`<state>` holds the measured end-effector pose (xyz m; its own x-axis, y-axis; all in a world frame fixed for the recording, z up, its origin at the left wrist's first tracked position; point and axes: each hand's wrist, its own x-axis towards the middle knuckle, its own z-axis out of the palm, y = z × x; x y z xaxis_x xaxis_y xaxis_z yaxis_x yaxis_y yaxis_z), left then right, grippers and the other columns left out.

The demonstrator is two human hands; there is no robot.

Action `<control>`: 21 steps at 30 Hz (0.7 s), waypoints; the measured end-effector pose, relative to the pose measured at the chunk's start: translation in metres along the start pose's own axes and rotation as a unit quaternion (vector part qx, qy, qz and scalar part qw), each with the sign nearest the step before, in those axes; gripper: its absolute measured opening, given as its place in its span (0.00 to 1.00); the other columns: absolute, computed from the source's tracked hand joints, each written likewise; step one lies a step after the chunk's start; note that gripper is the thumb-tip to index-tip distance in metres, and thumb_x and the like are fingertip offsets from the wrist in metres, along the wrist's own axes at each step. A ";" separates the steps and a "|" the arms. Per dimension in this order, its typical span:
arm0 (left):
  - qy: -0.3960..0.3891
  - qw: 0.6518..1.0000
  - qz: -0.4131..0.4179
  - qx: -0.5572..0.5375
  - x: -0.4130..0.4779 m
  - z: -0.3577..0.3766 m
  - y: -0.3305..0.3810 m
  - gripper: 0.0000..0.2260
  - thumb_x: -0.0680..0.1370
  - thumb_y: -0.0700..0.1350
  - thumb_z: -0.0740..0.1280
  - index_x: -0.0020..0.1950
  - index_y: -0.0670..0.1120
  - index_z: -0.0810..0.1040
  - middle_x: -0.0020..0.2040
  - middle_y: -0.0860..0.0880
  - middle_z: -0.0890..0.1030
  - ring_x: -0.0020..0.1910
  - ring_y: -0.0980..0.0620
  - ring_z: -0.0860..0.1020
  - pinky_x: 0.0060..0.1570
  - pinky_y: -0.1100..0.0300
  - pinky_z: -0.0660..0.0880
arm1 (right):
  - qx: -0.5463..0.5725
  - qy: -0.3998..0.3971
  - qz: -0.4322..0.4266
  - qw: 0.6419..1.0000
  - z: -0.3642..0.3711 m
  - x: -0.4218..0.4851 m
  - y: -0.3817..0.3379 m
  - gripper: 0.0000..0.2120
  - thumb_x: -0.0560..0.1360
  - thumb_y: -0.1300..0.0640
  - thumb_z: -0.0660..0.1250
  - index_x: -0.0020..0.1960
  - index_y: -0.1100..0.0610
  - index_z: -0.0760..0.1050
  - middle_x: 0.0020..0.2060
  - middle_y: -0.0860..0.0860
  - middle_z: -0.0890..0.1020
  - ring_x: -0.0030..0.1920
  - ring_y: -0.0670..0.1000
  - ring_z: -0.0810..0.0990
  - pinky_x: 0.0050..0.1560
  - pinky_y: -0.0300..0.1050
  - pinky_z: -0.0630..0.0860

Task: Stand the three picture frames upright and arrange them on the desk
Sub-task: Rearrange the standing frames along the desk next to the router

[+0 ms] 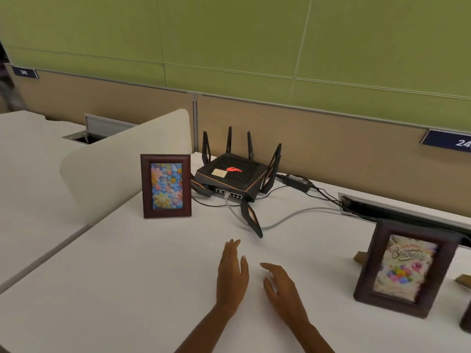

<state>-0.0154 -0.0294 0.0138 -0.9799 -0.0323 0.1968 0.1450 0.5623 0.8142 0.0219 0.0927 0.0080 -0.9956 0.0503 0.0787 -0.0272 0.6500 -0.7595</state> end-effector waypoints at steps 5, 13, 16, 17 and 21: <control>-0.040 0.997 0.048 -0.038 -0.024 0.036 0.043 0.18 0.79 0.41 0.58 0.70 0.44 0.64 0.71 0.47 0.68 0.72 0.51 0.64 0.69 0.60 0.63 | 0.010 0.070 0.025 0.997 -0.050 -0.036 0.031 0.13 0.77 0.63 0.59 0.59 0.55 0.73 0.58 0.50 0.77 0.59 0.49 0.75 0.66 0.45 0.70; -0.166 0.983 0.060 -0.059 -0.043 0.095 0.096 0.20 0.80 0.45 0.57 0.71 0.44 0.61 0.73 0.48 0.64 0.72 0.51 0.64 0.69 0.61 0.62 | -0.007 0.220 0.075 0.972 -0.125 -0.082 0.082 0.12 0.74 0.69 0.61 0.53 0.60 0.78 0.51 0.55 0.82 0.53 0.54 0.79 0.58 0.48 0.75; -0.217 0.973 0.041 -0.069 -0.046 0.116 0.113 0.21 0.80 0.45 0.57 0.72 0.44 0.59 0.74 0.47 0.63 0.72 0.50 0.63 0.70 0.60 0.61 | 0.005 0.281 0.118 0.952 -0.151 -0.093 0.099 0.11 0.73 0.70 0.61 0.53 0.63 0.77 0.52 0.60 0.82 0.53 0.58 0.79 0.58 0.54 0.76; -0.225 0.971 0.034 -0.071 -0.046 0.122 0.117 0.21 0.80 0.46 0.57 0.72 0.44 0.59 0.74 0.46 0.63 0.72 0.49 0.63 0.70 0.59 0.61 | 0.010 0.301 0.125 0.945 -0.158 -0.096 0.103 0.11 0.73 0.71 0.61 0.54 0.64 0.76 0.53 0.60 0.81 0.54 0.59 0.79 0.59 0.55 0.75; -0.242 0.967 0.014 -0.072 -0.047 0.142 0.132 0.21 0.80 0.46 0.57 0.72 0.43 0.59 0.72 0.44 0.66 0.70 0.47 0.67 0.66 0.56 0.66 | 0.032 0.345 0.145 0.927 -0.185 -0.100 0.119 0.14 0.74 0.69 0.60 0.59 0.64 0.72 0.57 0.61 0.78 0.58 0.59 0.76 0.61 0.53 0.73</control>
<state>0.0301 0.1636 0.0345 -0.9195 0.3919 -0.0313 0.1552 0.4349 0.8870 0.1351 0.3050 0.0296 -0.6687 0.7030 0.2423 0.2053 0.4877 -0.8485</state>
